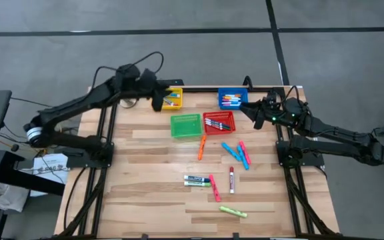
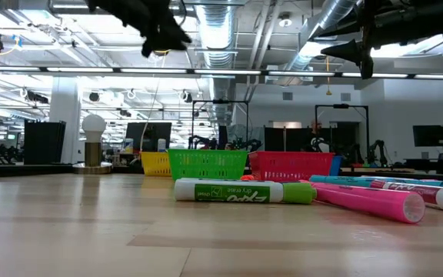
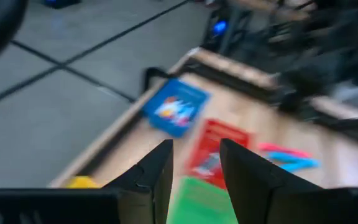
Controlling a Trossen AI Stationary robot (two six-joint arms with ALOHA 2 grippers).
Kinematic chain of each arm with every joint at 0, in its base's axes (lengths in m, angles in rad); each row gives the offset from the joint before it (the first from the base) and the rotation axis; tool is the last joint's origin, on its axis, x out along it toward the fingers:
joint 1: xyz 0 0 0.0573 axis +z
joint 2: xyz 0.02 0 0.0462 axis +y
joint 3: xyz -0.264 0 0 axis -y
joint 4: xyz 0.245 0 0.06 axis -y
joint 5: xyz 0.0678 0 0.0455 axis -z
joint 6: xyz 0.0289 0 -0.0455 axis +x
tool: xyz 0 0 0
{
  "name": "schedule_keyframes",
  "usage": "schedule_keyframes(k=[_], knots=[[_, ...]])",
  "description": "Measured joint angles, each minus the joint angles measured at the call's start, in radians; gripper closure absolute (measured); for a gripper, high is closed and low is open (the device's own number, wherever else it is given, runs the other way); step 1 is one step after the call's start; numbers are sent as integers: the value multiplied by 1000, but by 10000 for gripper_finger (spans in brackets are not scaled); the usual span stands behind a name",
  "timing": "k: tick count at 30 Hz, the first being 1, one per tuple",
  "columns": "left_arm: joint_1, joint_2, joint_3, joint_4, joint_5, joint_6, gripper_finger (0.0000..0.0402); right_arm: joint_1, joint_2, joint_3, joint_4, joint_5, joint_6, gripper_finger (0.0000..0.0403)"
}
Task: Pick & Place Markers
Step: Put the large red marker pen into the yellow bin
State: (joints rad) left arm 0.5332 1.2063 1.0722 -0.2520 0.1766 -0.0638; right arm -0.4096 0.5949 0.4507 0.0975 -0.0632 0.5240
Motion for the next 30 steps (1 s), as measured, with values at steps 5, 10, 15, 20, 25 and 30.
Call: schedule_keyframes(k=[5, 10, 15, 20, 25, 30], knots=[[-145, -91, -56, -1, 2, -133, 271, 10, 0, 0, 0, -14, 0, 234], [-304, -118, -111, -3, -29, -290, 271, 10, 0, 0, 0, -100, 0, 237], [-470, -102, -164, 6, -104, -445, 271, 10, 0, 0, 0, -195, 0, 236], [-613, -49, -187, 14, -198, -576, 271, 18, 0, 0, 0, -306, 7, 239], [-722, 20, -192, 24, -282, -625, 271, 92, 0, 0, 0, -328, 26, 239], [-795, 117, -192, 25, -304, -626, 271, 213, 0, 0, 0, -330, 26, 239]])
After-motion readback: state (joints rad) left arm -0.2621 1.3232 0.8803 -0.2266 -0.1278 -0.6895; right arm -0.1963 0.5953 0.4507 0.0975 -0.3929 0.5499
